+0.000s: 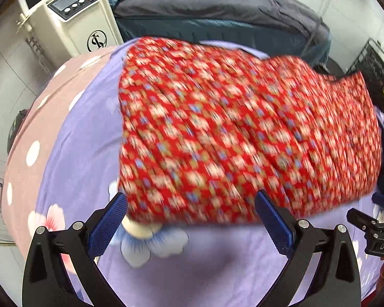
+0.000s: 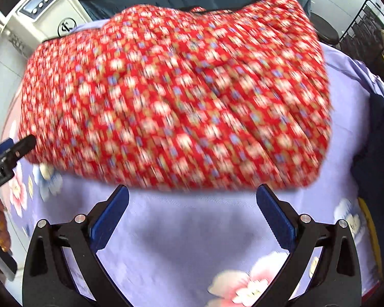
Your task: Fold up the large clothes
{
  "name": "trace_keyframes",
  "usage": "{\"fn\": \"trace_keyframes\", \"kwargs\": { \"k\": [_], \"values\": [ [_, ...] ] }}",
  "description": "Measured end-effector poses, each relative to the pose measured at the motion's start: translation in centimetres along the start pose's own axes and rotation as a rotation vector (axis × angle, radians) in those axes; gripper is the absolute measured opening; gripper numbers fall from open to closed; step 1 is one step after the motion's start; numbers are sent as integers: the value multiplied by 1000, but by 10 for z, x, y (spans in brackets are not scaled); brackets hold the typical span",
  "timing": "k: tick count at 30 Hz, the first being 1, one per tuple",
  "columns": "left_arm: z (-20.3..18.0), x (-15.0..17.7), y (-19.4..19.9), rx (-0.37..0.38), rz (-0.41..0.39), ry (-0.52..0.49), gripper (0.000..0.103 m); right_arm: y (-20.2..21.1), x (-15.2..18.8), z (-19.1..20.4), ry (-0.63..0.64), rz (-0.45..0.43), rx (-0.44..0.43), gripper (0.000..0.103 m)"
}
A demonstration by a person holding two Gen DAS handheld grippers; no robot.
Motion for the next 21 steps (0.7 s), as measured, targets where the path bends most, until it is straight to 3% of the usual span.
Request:
{"fn": "trace_keyframes", "kwargs": {
  "k": [3,6,14,21],
  "values": [
    [-12,19,8,-12,20,-35,97,7,25,-3,-5,24,27,98],
    [-22,22,19,-26,-13,-54,97,20,39,-4,-18,16,27,98],
    [-58,3,43,-32,-59,-161,97,58,25,3,52,-3,68,98],
    [-58,6,48,-22,-20,-118,97,77,4,2,86,-7,108,98]
  ]
}}
Point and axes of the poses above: each gripper's, at about its wrist camera, not at the fingertips, and y roughly against the way its jaws point, z to its left, x to its underside, the point moved 10 cm from there along -y, roughly the way its jaws point, and after that the axes turned 15 degrees about y, right-handed, at the moved point
